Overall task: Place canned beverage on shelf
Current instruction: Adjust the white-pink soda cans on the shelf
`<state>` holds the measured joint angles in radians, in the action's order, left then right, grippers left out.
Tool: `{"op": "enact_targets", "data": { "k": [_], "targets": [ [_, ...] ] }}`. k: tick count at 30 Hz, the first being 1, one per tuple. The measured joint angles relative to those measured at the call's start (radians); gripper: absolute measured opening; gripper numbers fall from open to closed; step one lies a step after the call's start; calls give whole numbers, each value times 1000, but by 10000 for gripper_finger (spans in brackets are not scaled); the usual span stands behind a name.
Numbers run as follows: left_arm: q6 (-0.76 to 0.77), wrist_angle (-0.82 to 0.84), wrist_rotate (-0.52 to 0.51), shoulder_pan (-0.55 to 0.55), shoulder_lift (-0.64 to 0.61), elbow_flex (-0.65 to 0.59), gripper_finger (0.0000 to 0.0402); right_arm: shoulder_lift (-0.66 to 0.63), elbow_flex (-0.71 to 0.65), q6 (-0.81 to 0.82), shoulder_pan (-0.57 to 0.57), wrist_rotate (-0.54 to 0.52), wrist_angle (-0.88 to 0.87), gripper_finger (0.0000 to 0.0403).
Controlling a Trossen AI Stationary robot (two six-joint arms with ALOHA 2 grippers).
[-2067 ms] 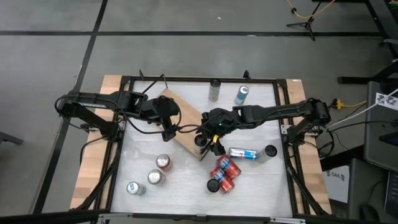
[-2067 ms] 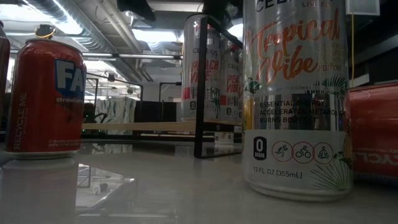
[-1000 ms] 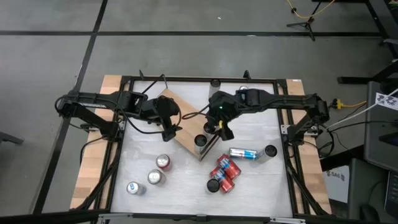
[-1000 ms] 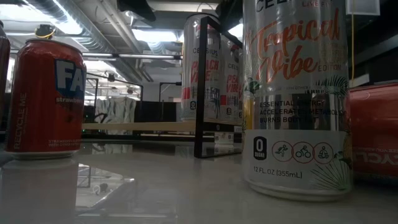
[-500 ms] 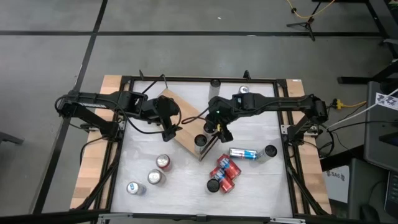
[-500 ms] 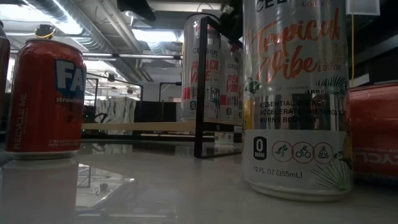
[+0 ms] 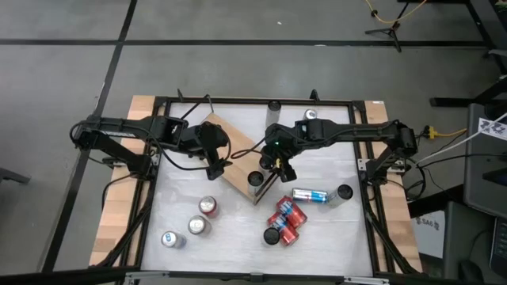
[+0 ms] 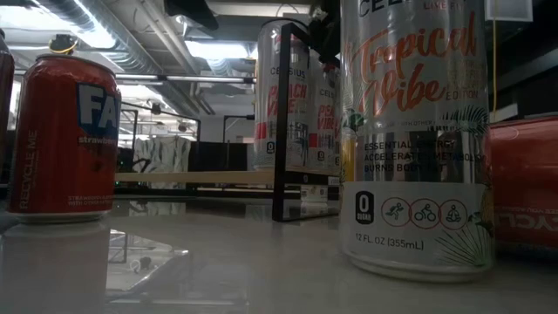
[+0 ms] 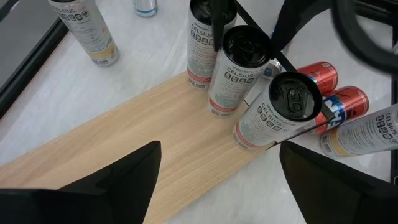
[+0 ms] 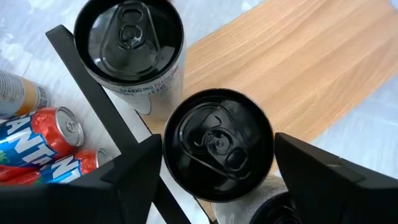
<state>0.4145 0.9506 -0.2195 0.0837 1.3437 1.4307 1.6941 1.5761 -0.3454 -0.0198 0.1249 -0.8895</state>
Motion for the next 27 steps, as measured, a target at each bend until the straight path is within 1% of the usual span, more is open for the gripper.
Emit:
{"op": "enact_targets", "data": {
  "k": [4,7,16,27],
  "targets": [
    [0,0,0,0,0,0,322,7,1,4,0,1,2,269],
    [0,0,0,0,0,0,322,7,1,43,0,-1,5,260],
    [0,1,0,0,0,0,322,8,1,183,1,-5,6,261],
    [-7,1,0,0,0,0,322,8,2,265,1,-15,11,261]
  ]
}}
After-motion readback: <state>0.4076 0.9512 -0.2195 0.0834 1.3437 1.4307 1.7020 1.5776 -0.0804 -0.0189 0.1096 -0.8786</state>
